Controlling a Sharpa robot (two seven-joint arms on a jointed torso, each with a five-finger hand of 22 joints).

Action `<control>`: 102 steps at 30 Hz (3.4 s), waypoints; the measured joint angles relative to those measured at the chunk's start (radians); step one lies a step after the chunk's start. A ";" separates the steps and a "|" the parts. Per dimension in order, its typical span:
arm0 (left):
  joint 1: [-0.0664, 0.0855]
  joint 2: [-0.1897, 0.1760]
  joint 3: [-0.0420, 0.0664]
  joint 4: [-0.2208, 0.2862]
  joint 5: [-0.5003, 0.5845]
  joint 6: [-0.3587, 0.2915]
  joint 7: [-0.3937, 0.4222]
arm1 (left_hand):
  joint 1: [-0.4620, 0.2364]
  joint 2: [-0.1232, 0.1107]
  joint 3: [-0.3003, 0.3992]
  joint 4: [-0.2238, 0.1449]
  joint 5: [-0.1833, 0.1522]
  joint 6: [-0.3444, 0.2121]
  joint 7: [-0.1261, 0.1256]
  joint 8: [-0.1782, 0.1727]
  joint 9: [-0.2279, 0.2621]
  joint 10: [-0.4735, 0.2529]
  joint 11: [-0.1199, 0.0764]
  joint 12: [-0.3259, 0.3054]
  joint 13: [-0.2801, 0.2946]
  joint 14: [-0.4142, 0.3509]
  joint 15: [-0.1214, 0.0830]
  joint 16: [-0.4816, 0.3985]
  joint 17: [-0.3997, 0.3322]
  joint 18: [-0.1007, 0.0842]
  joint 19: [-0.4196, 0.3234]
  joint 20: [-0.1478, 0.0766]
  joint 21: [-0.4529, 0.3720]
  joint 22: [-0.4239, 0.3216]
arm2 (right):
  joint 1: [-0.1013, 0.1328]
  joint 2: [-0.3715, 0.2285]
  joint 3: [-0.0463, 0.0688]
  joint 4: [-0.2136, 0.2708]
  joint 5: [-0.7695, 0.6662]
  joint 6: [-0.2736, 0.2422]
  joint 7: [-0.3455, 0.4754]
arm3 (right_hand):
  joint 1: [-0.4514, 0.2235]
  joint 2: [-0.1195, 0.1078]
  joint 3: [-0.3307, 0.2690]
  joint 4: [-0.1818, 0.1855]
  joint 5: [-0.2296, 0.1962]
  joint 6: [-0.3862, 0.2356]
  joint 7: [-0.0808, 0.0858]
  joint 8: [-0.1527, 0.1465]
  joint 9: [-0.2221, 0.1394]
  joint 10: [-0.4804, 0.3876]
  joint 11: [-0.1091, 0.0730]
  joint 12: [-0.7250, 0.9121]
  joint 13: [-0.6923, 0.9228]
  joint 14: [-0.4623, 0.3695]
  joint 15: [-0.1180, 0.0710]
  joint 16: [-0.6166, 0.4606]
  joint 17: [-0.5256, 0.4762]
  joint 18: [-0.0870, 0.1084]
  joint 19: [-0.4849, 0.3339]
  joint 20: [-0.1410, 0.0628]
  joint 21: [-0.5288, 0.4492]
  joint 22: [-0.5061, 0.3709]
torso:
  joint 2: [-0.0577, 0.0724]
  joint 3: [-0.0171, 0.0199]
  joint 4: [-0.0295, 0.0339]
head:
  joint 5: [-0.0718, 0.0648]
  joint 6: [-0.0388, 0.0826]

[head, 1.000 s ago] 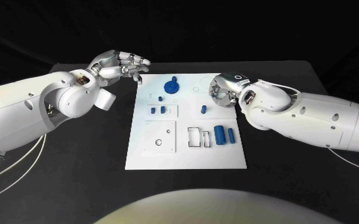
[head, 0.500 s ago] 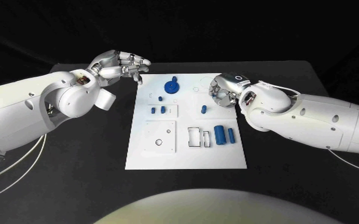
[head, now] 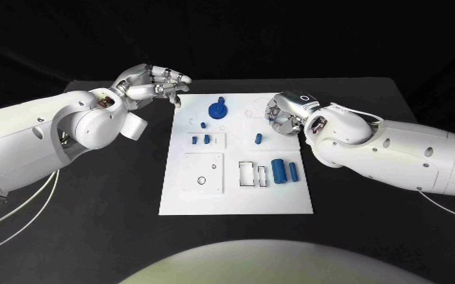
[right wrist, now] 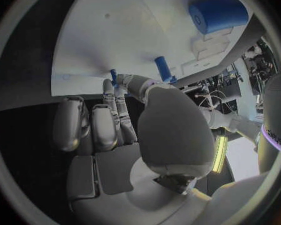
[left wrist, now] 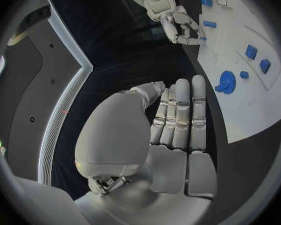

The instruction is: Assemble the parts on the task board

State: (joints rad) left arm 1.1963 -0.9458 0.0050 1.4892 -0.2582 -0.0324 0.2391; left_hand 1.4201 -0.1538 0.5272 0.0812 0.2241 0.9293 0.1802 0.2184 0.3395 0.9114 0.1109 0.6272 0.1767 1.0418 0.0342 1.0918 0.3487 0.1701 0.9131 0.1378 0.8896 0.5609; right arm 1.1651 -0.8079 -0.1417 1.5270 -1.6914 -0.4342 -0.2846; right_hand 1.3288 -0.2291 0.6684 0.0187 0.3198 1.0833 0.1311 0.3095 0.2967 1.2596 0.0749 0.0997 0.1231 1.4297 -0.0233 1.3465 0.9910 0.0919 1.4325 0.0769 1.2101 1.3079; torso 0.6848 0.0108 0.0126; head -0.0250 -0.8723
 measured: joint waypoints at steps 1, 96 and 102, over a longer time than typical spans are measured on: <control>0.000 0.000 0.000 0.000 0.000 0.000 0.000 | 0.000 0.000 0.000 0.000 0.000 0.000 0.000 0.000 0.000 0.000 0.000 0.000 0.000 0.000 0.000 0.000 0.000 0.000 0.000 0.000 0.000 0.000 | 0.000 -0.002 0.000 0.002 0.000 -0.002 0.000 | 0.000 0.000 0.000 0.000 0.000 0.000 0.000 0.000 0.001 0.000 0.000 0.000 0.000 0.000 0.000 0.000 0.000 0.000 0.000 0.000 0.000 0.000 | 0.000 -0.0001 0.0000 | 0.000 0.000; -0.023 0.062 0.000 -0.030 -0.012 0.003 -0.002 | 0.004 0.004 0.000 -0.005 0.000 0.000 0.000 -0.004 0.009 0.000 0.000 0.003 0.002 0.000 0.000 -0.004 0.005 0.000 0.000 0.000 0.000 0.004 | -0.158 0.168 -0.011 0.118 0.074 -0.134 0.095 | -0.008 -0.001 -0.001 0.005 -0.001 -0.007 -0.005 0.007 0.010 0.006 -0.006 -0.016 0.004 0.000 0.000 -0.005 -0.011 0.000 0.003 0.004 0.000 0.000 | -0.016 -0.0035 0.0050 | 0.196 -0.001; -0.023 0.062 0.000 -0.029 -0.012 0.004 -0.003 | 0.004 0.004 0.000 -0.005 0.000 0.000 0.000 -0.004 0.009 0.000 0.000 0.003 0.002 0.000 0.000 -0.004 0.005 0.000 0.000 0.000 0.000 0.004 | -0.158 0.174 -0.012 0.113 0.072 -0.128 0.093 | -0.007 0.000 -0.001 0.005 -0.003 -0.009 -0.005 0.006 0.012 0.006 -0.006 -0.018 0.004 0.000 0.000 -0.005 -0.010 0.000 0.003 0.004 0.000 -0.001 | -0.016 -0.0043 0.0050 | 0.196 -0.001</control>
State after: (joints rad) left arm 1.1733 -0.8841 0.0047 1.4598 -0.2703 -0.0288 0.2365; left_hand 1.4239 -0.1500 0.5271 0.0758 0.2241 0.9294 0.1802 0.2140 0.3487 0.9114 0.1109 0.6304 0.1786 1.0418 0.0342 1.0880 0.3533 0.1701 0.9131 0.1378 0.8896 0.5645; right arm 1.0073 -0.6339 -0.1535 1.6403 -1.6192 -0.5619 -0.1917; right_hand 1.3218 -0.2287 0.6676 0.0236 0.3168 1.0745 0.1258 0.3159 0.3085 1.2652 0.0692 0.0821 0.1268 1.4297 -0.0229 1.3420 0.9815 0.0921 1.4359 0.0805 1.2100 1.3073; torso 0.6685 0.0065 0.0175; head 0.1714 -0.8728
